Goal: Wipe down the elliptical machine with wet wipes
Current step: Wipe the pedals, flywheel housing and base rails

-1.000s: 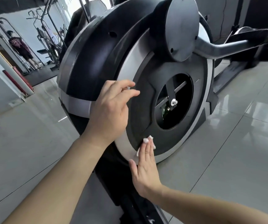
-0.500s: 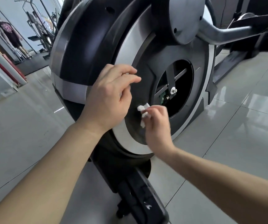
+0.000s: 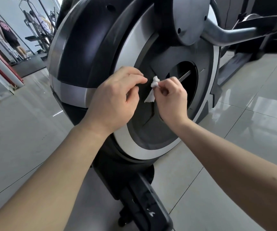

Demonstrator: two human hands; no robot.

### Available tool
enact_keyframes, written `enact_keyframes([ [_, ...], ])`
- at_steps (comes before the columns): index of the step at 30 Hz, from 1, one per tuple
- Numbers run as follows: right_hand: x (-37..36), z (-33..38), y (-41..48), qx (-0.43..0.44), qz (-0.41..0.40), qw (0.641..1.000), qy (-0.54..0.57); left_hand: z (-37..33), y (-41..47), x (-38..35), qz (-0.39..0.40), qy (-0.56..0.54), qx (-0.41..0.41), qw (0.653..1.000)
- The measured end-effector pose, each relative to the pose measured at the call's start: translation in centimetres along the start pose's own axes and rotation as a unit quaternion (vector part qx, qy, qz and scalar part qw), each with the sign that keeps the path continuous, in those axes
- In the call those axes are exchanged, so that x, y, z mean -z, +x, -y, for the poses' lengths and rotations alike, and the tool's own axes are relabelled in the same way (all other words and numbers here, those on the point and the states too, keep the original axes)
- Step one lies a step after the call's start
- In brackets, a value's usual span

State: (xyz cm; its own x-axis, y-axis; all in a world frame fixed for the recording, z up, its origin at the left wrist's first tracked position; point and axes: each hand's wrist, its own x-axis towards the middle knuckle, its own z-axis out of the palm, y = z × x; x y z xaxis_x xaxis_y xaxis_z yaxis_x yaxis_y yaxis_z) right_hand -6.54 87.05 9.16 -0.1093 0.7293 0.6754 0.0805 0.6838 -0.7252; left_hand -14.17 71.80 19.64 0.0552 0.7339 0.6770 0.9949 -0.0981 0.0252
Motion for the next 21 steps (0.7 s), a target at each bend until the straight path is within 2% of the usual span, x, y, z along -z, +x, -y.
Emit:
enact_keyframes([
  [6, -0.2, -0.2, -1.7, -0.037, 0.015, 0.999, 0.005, 0.0, -0.1, -0.7, 0.007, -0.022, 0.010, 1.000],
  [8, -0.2, -0.6, -3.5, -0.057, 0.049, 0.997, 0.003, 0.0, -0.3, -0.7, 0.018, -0.021, 0.016, 0.999],
  [14, 0.2, -1.3, -8.4, -0.218, 0.146, 0.963, 0.068, 0.0, -0.6, -0.3, 0.033, -0.005, 0.039, 0.999],
  [21, 0.7, -0.1, -3.7, -0.175, 0.125, 0.975, 0.053, -0.2, -0.4, 0.5, 0.042, 0.013, 0.044, 0.998],
])
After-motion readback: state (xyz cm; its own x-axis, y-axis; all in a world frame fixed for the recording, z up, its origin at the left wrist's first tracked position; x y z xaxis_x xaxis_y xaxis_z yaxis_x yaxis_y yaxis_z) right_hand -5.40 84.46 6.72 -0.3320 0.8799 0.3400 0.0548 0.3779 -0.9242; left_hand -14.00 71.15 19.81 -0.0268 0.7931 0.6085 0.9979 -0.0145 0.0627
